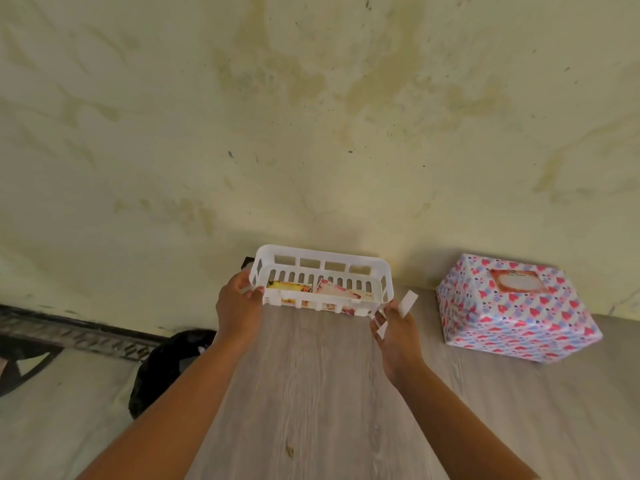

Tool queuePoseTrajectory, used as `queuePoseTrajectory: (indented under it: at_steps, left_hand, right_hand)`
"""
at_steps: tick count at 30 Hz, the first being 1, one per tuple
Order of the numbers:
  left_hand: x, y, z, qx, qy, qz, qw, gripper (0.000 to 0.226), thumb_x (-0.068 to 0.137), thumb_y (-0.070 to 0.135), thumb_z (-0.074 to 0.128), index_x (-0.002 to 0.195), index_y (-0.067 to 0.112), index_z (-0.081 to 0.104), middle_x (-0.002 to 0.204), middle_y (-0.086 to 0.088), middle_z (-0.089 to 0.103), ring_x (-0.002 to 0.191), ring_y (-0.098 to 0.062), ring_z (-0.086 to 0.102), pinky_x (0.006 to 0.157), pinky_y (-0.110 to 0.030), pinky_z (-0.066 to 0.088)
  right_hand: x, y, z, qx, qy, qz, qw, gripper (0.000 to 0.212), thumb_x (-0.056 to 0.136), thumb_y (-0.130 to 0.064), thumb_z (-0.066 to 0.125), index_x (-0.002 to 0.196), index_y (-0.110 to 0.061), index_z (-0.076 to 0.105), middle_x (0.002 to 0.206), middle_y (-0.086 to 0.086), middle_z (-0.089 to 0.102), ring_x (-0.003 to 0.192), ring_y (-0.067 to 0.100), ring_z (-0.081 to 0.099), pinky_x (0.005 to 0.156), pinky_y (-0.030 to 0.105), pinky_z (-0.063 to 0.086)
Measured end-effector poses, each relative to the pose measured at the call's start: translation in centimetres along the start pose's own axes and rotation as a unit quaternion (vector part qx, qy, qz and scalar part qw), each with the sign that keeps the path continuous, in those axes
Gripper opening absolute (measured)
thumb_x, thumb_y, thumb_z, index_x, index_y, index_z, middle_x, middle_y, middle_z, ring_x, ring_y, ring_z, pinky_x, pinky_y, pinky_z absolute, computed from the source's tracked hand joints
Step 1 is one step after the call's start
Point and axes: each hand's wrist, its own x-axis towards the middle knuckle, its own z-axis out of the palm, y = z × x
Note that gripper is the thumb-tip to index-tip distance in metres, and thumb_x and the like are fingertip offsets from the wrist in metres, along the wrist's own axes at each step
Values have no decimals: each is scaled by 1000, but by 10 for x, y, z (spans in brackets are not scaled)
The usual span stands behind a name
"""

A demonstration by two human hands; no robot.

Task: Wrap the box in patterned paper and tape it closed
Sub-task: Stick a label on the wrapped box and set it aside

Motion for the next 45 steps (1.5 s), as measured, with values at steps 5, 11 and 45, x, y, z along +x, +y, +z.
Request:
queuePoseTrajectory:
  at_steps: [5, 11, 45]
  left_hand:
    - [14, 8, 8, -16, 47, -45, 998, 28, 89, 10, 60, 117, 7, 55, 117, -6, 60, 99, -18, 54, 76, -27, 39]
    - [23, 7, 17, -6, 54, -35, 998, 28, 91, 10, 56, 118, 8, 53, 119, -10, 60, 107, -25, 56, 83, -32, 44]
    - [-197, -144, -308, -99, -73, -13, 992, 24, 95, 3, 45, 107, 20, 58, 108, 3, 64, 101, -5, 60, 91, -28, 49]
  right_hand:
    - [10, -1, 6, 2, -1, 7, 1000, 34, 102, -19, 37, 133, -12, 50, 125, 4, 60, 113, 15, 54, 108, 38, 39]
    - [19, -3, 9, 3, -1, 11, 1000, 33, 103, -17, 36, 133, -10, 49, 121, 4, 60, 107, 15, 57, 103, 36, 44]
    - [-358, 172, 86, -149, -163, 61, 973, 20, 96, -18, 53, 95, 1, 60, 75, 19, 61, 56, 22, 57, 47, 28, 45]
